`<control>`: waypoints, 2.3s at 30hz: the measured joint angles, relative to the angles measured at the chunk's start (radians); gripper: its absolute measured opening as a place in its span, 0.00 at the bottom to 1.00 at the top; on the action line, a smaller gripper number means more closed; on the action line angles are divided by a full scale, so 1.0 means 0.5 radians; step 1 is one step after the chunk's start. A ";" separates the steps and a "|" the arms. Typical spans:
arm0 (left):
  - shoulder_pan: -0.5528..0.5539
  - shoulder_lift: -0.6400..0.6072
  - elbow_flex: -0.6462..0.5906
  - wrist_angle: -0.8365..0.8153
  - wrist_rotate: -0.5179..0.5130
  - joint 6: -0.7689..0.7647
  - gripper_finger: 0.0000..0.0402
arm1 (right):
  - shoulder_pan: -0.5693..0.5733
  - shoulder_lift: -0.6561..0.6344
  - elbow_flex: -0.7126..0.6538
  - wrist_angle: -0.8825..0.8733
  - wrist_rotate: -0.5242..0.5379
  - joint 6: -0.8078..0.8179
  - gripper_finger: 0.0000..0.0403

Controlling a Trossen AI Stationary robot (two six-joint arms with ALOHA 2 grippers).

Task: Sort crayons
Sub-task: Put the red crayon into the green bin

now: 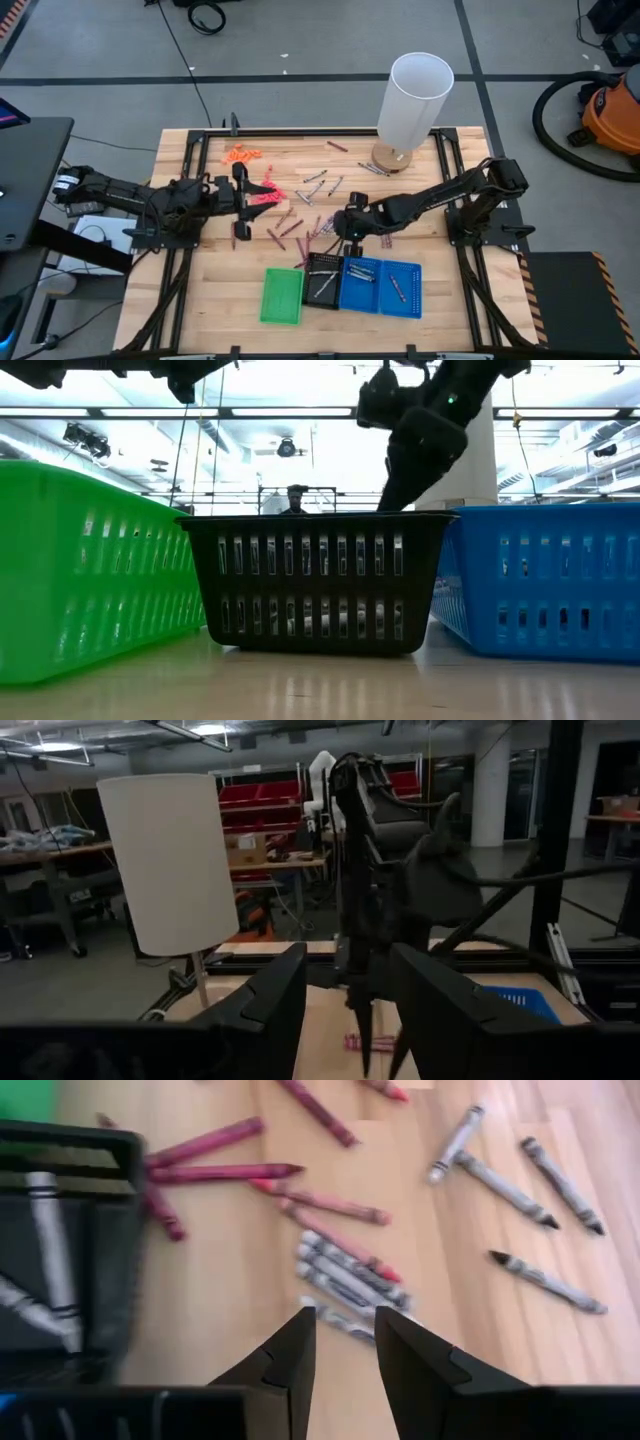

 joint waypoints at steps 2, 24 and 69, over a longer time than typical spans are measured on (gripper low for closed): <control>0.006 0.000 0.000 -0.002 0.001 -0.009 0.39 | -0.058 -0.003 -0.020 0.006 -0.001 -0.037 0.28; 0.006 0.000 0.000 -0.054 0.004 -0.093 0.39 | -0.440 -0.009 -0.302 0.385 -0.120 -0.196 0.28; 0.129 0.018 -0.002 -0.413 -0.006 -0.117 0.39 | -0.698 0.146 -0.402 0.962 -0.267 -0.177 0.26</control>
